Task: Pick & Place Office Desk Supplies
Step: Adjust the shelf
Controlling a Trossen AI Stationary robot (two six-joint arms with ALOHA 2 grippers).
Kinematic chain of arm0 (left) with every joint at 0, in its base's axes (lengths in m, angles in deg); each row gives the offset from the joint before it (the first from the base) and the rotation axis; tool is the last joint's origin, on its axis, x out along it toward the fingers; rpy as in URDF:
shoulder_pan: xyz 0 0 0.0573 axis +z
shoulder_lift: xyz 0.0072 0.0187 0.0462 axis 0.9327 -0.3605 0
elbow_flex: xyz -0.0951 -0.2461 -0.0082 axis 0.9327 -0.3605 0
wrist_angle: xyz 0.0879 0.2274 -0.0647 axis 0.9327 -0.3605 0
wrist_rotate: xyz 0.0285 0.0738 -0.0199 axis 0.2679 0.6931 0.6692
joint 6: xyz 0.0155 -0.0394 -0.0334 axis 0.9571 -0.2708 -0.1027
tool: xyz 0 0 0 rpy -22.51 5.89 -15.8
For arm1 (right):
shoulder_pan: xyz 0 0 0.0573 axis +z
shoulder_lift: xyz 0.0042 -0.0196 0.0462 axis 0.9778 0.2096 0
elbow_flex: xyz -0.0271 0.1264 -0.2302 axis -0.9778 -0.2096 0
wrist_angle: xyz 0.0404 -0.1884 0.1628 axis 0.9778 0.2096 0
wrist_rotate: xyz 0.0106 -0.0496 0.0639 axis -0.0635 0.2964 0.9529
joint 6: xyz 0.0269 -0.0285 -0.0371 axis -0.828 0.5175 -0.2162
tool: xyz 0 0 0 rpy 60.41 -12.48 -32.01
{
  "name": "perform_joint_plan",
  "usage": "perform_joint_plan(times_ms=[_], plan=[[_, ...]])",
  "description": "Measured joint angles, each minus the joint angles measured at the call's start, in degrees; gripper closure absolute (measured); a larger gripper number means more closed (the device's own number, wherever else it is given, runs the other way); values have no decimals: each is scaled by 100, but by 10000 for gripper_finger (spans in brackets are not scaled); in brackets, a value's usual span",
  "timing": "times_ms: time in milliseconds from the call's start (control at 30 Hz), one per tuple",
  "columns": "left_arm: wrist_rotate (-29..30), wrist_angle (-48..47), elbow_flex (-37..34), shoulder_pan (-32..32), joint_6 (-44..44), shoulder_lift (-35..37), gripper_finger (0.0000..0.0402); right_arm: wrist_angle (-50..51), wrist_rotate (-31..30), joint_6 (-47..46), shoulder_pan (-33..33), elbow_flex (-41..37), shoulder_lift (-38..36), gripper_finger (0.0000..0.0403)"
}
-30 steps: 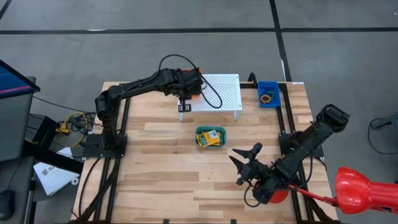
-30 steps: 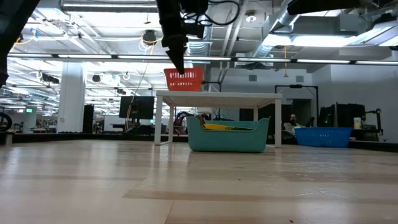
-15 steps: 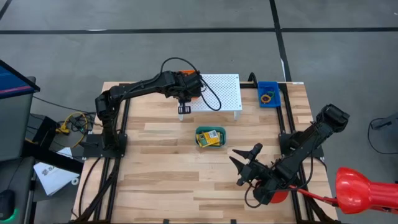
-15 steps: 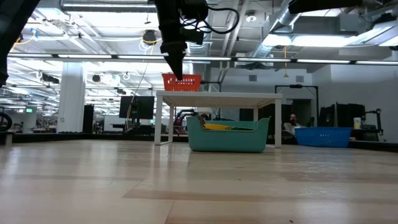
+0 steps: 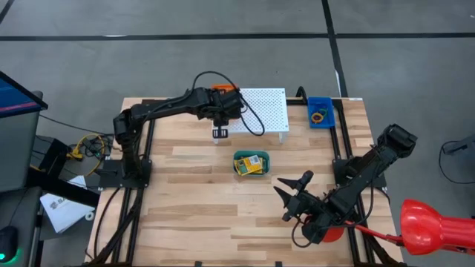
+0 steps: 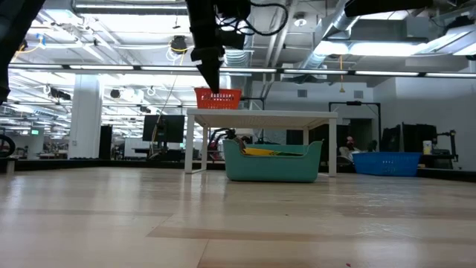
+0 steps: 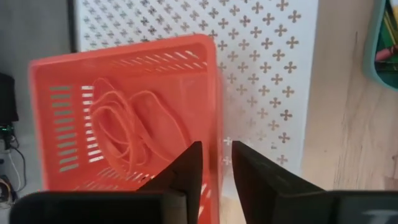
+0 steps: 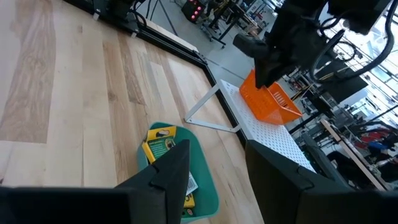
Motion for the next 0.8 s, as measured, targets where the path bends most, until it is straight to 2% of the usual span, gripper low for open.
perform_joint_plan(times_ms=[333,533,667,800], plan=[[160,33,1,-127,-38,580,314,54,-19,-126,-2,2,0,251],[60,-65,4,-567,-546,1204,315,509,-234,-926,-215,3,-34,258],[-165,-249,-331,-1072,-1131,1772,316,1089,238,-1807,-608,4,-180,296],[-168,120,-1360,-1729,-1731,2491,317,1712,794,-2406,-1208,4,-427,372]])
